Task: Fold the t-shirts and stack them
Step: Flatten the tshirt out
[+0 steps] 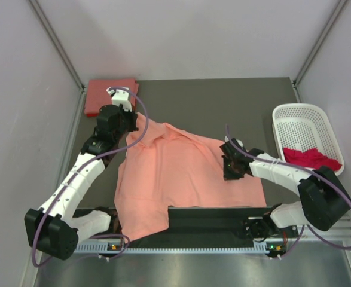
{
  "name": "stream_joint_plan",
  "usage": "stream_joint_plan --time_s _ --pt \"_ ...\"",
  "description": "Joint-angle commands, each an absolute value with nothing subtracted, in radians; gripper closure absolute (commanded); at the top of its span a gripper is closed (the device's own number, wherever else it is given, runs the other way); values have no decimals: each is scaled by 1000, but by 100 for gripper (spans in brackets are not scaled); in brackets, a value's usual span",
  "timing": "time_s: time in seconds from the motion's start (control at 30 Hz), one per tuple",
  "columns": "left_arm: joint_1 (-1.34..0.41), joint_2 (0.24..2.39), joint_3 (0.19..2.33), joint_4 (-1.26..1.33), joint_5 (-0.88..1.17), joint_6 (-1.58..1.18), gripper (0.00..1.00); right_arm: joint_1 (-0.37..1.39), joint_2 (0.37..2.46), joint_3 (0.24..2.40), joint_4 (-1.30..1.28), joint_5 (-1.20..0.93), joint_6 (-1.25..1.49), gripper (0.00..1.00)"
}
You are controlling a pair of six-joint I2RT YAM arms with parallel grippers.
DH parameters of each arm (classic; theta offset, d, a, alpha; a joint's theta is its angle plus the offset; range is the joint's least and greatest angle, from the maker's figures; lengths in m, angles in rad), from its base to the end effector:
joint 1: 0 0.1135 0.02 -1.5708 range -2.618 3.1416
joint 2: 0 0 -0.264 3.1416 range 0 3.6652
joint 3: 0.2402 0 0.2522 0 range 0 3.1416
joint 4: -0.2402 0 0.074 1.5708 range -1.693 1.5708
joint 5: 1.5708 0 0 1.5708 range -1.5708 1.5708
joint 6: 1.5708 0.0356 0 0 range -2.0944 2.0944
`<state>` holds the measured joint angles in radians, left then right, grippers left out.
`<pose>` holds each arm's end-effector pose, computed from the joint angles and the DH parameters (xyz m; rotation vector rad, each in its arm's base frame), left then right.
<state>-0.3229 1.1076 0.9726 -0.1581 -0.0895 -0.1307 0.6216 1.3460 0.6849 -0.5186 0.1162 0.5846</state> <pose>0.2453 -0.0787 0.3445 0.1174 1.8653 -0.2305 0.1918 0.1323 0.1667 -0.0192 2.7493 0.1772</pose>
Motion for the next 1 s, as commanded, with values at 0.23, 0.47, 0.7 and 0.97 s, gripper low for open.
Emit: stream_joint_plan --time_s 0.23,0.47,0.7,0.97 --pt "-325 1075 1106 -101 -223 -155 100 585 1253 854 -664 414 788 100" --pt "-325 1104 1190 -41 -157 -132 100 433 1386 1075 -724 506 1048 100" --pt "-325 1045 1219 -70 -107 -57 100 354 1419 1261 -658 601 912 100" --pt "-325 930 1308 -140 -299 18 100 338 1181 1200 -407 607 470 100"
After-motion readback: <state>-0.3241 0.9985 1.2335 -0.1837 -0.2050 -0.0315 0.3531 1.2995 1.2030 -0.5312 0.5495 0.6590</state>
